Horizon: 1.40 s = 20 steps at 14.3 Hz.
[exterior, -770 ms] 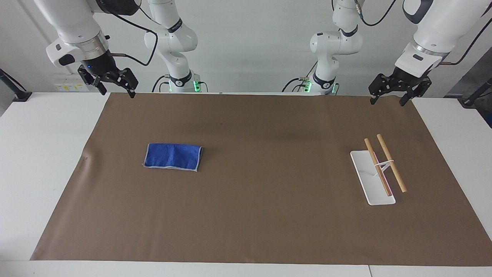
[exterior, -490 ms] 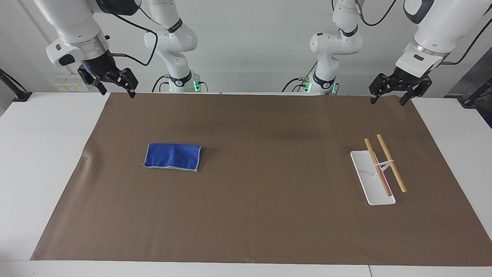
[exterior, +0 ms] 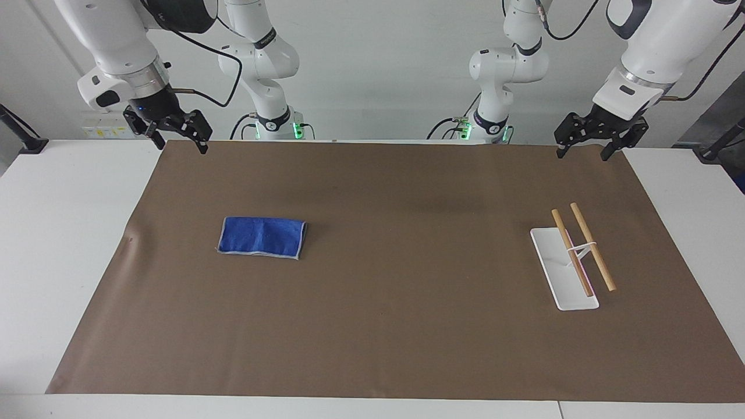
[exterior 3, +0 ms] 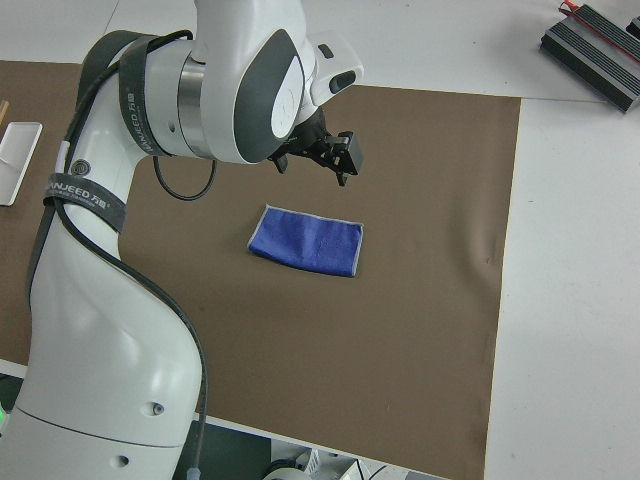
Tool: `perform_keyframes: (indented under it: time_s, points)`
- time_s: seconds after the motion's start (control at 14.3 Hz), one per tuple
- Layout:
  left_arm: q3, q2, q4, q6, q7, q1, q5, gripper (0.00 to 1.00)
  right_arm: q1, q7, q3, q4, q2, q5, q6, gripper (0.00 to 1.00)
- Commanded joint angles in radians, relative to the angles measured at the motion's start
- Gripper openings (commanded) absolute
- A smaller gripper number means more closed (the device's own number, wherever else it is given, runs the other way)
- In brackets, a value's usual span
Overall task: Right arm passes towel to left arm to hang
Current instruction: 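Reach the right gripper down to the blue towel's edge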
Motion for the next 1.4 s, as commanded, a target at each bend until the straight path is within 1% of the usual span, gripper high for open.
perform_keyframes:
  time_s: [0.0,0.14,0.28,0.56,0.7,0.77,0.91,1.33]
  points:
    - [0.004,-0.02,-0.019,0.01,-0.011,-0.01,0.009,1.0,0.004,-0.009,0.004,-0.104,-0.044,0.01,0.112,1.0]
    - [0.002,-0.026,-0.025,0.006,-0.011,-0.012,0.008,1.0,0.047,-0.005,0.004,-0.188,-0.043,0.01,0.226,1.0]
    - [0.002,-0.027,-0.028,0.001,-0.008,-0.01,0.008,1.0,0.088,0.001,0.004,-0.245,-0.026,0.012,0.315,1.0]
    - [0.002,-0.027,-0.03,-0.003,-0.006,-0.01,0.008,1.0,0.093,-0.035,0.004,-0.311,0.051,0.015,0.439,1.0]
    - [0.002,-0.027,-0.032,-0.005,-0.006,-0.01,0.008,1.0,0.091,-0.06,0.004,-0.403,0.059,0.015,0.569,1.0]
    - [0.002,-0.027,-0.032,-0.007,-0.006,-0.01,0.008,1.0,0.093,-0.057,0.004,-0.44,0.068,0.017,0.609,1.0]
    - [0.002,-0.029,-0.032,-0.008,-0.005,-0.01,0.008,1.0,0.093,-0.061,0.004,-0.473,0.073,0.015,0.645,1.0]
    - [0.002,-0.027,-0.032,-0.005,-0.005,-0.012,0.008,1.0,0.088,-0.069,0.004,-0.473,0.109,0.015,0.654,1.0]
